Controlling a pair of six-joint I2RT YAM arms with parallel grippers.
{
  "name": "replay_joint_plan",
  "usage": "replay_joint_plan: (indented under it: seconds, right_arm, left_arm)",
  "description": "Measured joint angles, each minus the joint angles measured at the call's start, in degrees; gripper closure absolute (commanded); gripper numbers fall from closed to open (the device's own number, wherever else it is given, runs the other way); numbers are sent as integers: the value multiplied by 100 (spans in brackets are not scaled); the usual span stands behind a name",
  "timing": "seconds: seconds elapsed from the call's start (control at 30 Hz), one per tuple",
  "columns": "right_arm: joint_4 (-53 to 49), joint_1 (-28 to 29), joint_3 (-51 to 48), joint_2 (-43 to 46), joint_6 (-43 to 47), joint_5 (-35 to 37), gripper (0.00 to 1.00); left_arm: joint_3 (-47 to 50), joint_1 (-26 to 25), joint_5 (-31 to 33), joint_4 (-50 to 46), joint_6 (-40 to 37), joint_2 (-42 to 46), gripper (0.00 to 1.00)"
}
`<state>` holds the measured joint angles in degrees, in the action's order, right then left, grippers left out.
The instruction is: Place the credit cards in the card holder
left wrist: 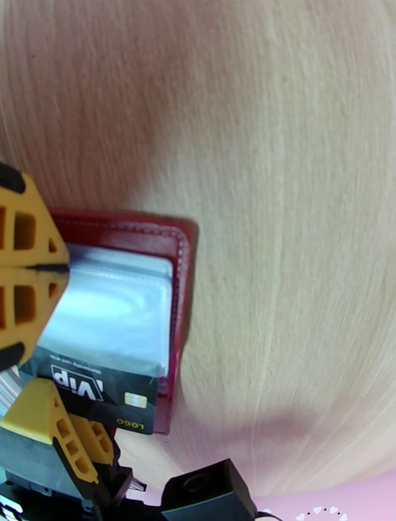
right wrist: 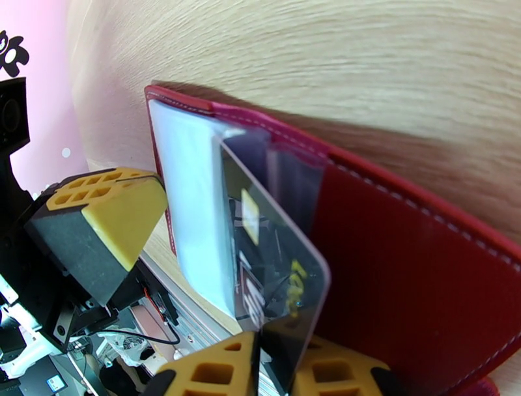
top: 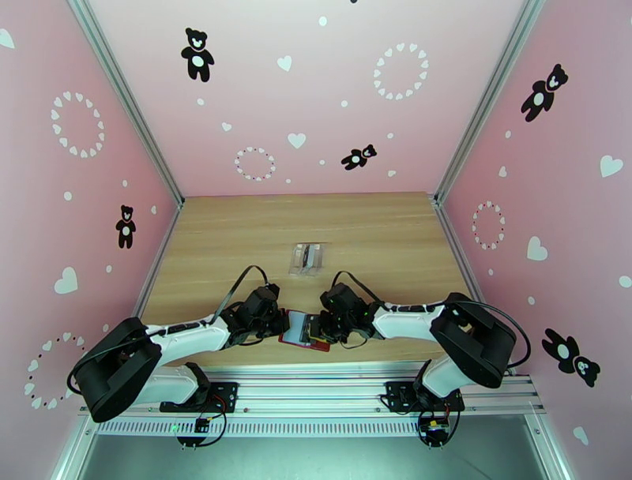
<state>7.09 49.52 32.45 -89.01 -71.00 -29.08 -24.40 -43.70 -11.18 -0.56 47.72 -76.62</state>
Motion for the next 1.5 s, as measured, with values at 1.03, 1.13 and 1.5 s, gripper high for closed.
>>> replay_joint_plan:
  seconds: [1.03,1.13,1.5]
  right_arm:
    - [-1620,0,815,-72,863,546,56]
    - [-1635,2,896,-153,866,542,56]
    - [-1624,66,1014,-280,863,540,57]
  left_arm:
    - [9,-44,0,15,0,-24,99]
    - [9,-46,0,13,-2,-24,99]
    - [7,-66,17,15,0,-26,99]
